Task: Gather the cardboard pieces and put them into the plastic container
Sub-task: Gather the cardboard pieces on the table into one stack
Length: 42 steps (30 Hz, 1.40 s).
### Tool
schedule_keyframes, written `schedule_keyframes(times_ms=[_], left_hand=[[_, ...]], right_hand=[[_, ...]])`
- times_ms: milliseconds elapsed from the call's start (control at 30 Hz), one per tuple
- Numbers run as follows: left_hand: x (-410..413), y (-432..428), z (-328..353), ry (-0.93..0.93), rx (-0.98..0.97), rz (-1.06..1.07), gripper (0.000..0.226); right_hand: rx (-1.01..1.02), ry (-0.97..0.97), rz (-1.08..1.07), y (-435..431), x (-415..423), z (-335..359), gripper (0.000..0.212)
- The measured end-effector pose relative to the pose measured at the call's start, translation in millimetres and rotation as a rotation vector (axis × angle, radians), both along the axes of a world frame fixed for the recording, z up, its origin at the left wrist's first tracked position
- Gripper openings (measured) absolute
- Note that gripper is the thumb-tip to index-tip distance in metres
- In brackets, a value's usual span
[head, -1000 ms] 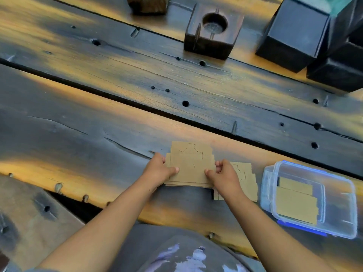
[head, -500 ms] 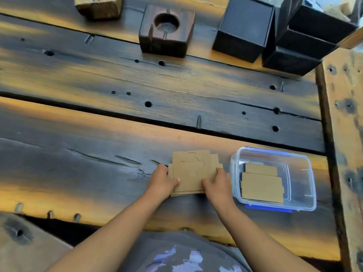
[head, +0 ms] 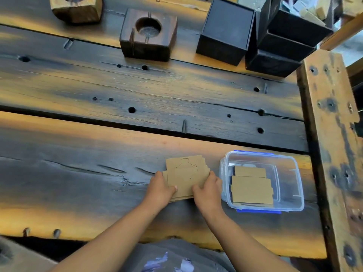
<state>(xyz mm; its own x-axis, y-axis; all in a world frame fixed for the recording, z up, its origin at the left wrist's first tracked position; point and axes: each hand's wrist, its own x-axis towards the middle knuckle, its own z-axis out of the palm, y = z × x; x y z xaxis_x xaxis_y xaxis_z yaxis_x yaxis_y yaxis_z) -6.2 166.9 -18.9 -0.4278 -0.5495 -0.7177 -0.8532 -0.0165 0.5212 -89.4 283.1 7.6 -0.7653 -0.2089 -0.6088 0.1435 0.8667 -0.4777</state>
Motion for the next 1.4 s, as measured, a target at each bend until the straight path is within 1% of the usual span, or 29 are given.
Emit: schedule_keyframes(times_ms=[167, 367, 567, 700, 833, 1133, 1267, 1400], left_hand=[[-5.9, 7.0, -1.3, -0.006, -0.021, -0.030, 0.045], [-10.6, 8.2, -0.6, -0.051, -0.052, -0.066, 0.039], [-8.2, 7.6, -2.1, -0.055, 0.015, 0.018, 0.043], [-5.6, 4.8, -3.9, -0.076, 0.018, 0.047, 0.044], [2.9, -4.1, -3.3, -0.089, 0.004, 0.030, 0.043], [26.6, -21.9, -1.0, -0.167, -0.066, -0.027, 0.044], [29.2, -26.5, -1.1, -0.204, -0.084, -0.057, 0.045], [29.9, -28.5, -0.3, -0.224, -0.099, -0.103, 0.044]], right_hand=[[0.006, 0.002, 0.001, 4.5, -6.9, -2.0, 0.060], [0.016, -0.033, -0.002, 6.3, -13.8, -7.2, 0.060], [0.001, -0.057, -0.037, 4.7, -20.5, -7.8, 0.062], [0.026, -0.061, -0.005, 4.9, -22.8, -7.9, 0.057], [0.042, -0.092, 0.025, 1.5, -20.2, -8.6, 0.043], [0.063, -0.173, 0.180, -14.4, -2.2, -16.8, 0.045], [0.071, -0.194, 0.198, -21.4, -2.4, -17.8, 0.037], [0.088, -0.191, 0.216, -22.0, -5.4, -19.7, 0.034]])
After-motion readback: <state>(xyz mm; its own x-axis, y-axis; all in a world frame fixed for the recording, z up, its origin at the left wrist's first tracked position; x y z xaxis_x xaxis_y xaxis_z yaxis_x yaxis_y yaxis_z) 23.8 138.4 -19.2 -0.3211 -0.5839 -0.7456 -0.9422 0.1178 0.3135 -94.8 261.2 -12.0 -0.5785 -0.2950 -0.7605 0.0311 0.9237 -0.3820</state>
